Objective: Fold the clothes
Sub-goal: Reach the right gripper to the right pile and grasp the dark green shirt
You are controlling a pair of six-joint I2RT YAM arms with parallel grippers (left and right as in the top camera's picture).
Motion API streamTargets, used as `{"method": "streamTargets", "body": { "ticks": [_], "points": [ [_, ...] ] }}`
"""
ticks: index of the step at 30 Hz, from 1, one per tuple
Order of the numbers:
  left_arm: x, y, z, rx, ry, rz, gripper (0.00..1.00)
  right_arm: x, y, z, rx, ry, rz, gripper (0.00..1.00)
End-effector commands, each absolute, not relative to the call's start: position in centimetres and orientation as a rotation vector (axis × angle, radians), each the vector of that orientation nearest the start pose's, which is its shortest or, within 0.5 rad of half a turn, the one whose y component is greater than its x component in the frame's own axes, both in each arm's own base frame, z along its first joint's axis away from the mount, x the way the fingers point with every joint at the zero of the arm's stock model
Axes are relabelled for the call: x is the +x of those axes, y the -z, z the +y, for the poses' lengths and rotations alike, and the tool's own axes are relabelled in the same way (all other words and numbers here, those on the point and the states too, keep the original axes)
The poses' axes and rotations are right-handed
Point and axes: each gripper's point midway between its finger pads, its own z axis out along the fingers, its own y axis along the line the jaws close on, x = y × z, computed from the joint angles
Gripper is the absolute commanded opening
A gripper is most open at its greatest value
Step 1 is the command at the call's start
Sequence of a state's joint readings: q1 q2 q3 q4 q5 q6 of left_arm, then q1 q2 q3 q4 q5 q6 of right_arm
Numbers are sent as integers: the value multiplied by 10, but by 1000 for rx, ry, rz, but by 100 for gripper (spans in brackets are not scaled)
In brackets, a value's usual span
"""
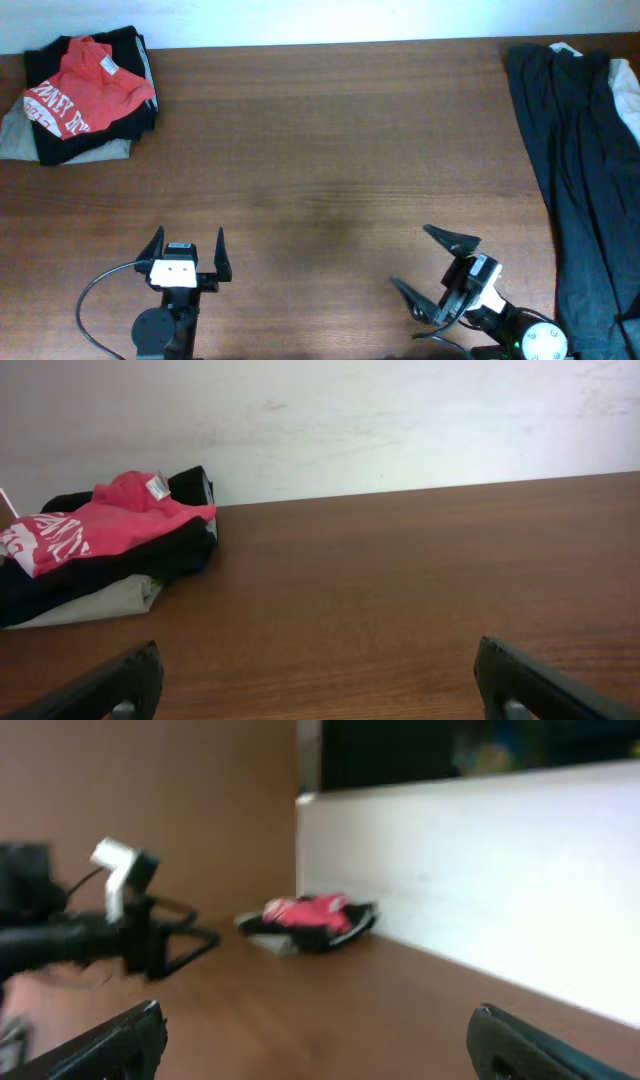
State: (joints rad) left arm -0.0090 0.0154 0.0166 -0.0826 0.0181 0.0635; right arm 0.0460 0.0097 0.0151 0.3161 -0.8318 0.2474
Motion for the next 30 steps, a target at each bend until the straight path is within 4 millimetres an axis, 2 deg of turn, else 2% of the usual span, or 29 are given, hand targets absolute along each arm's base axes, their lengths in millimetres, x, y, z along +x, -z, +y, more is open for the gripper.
{"method": "streamTargets", "body": {
  "ticks": [1, 5, 7, 8, 11, 13, 15, 17, 18, 20, 21, 23, 27, 30],
  "points": [
    [246, -156, -3, 66, -38, 1650, 99, 190, -280, 106, -379, -655, 1217, 99],
    [246, -156, -3, 66, -38, 1650, 99, 220, -313, 67, -209, -402, 1287, 99],
    [246, -156, -3, 66, -38, 1650, 99, 246, -330, 49, -176, -237, 1379, 99],
    [246, -156, -3, 66, -38, 1650, 99, 273, -339, 34, -163, -108, 1492, 99],
    [246, -156, -3, 66, -38, 1650, 99, 327, -352, -9, -99, 72, 1685, 99],
    [246, -156, -3, 66, -38, 1650, 99, 366, -358, -55, 3, 143, 1807, 99],
    [246, -156, -3, 66, -38, 1650, 99, 398, -351, -96, 93, 170, 1942, 99],
    [246, -156, -3, 66, -38, 1650, 99, 422, -326, -124, 163, 155, 2123, 99],
    [246, -156, -3, 66, -38, 1650, 99, 428, -319, -132, 183, 157, 2158, 98],
    [246, -156, -3, 66, -38, 1650, 99, 450, -289, -163, 246, 170, 2226, 99],
    [246, -156, -3, 66, -38, 1650, 99, 457, -272, -177, 279, 187, 2253, 99],
    [246, -156, -3, 66, -38, 1650, 99, 468, -212, -211, 364, 209, 2366, 99],
    [246, -156, -3, 66, -38, 1650, 99, 473, -116, -255, 584, 156, 2481, 98],
    [246, -156, -3, 66, -38, 1650, 99, 467, -71, -276, 657, 148, 2524, 100]
  ]
}}
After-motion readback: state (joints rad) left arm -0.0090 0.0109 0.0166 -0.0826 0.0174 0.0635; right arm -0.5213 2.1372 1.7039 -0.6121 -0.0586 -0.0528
